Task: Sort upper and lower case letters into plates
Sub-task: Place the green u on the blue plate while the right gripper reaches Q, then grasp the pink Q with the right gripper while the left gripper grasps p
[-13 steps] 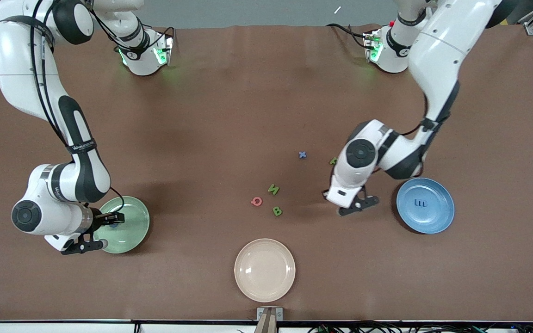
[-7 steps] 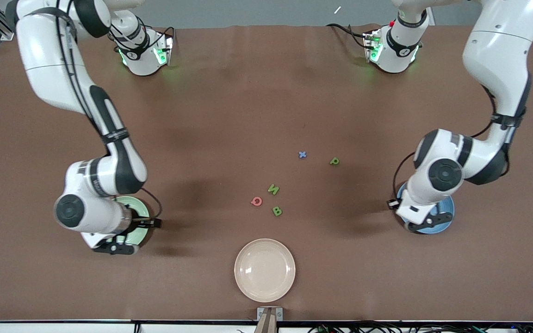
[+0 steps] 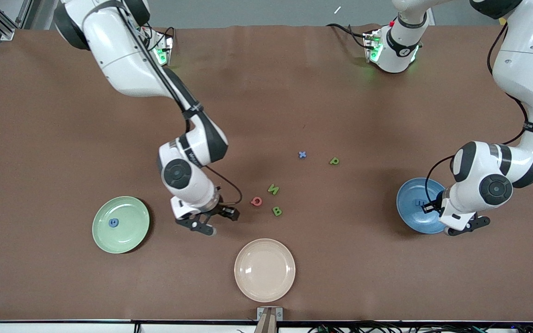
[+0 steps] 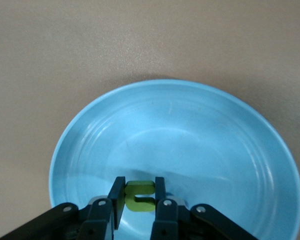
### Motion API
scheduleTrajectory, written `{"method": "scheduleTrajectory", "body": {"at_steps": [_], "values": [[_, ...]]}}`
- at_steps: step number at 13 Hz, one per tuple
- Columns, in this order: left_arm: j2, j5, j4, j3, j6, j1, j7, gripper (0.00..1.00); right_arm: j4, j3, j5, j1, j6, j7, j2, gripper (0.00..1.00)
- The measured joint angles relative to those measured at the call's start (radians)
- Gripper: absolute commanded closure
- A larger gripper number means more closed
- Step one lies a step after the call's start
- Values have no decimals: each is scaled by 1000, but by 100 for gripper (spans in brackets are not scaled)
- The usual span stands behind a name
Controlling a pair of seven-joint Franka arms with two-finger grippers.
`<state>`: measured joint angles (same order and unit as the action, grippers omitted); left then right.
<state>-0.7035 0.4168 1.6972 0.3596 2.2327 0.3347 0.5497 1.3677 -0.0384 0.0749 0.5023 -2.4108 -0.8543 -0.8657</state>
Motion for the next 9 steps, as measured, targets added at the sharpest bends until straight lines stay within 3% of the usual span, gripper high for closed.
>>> {"method": "scheduleTrajectory", "body": {"at_steps": [3,5,7,9], "values": [[-5,1,-12,4,0,-1,-4,0,-70,11,-1,78,-27,-87,-72,13],[14,1,-23,28,-31,-6,-4,6,-108,35,-5,122,-25,-97,-102,13],[50,0,-24,101,-100,-7,32,13,-119,53,-60,150,-9,-97,-111,14],[79,0,-5,176,-139,-14,166,15,-119,55,-120,156,24,-98,-115,24]]}}
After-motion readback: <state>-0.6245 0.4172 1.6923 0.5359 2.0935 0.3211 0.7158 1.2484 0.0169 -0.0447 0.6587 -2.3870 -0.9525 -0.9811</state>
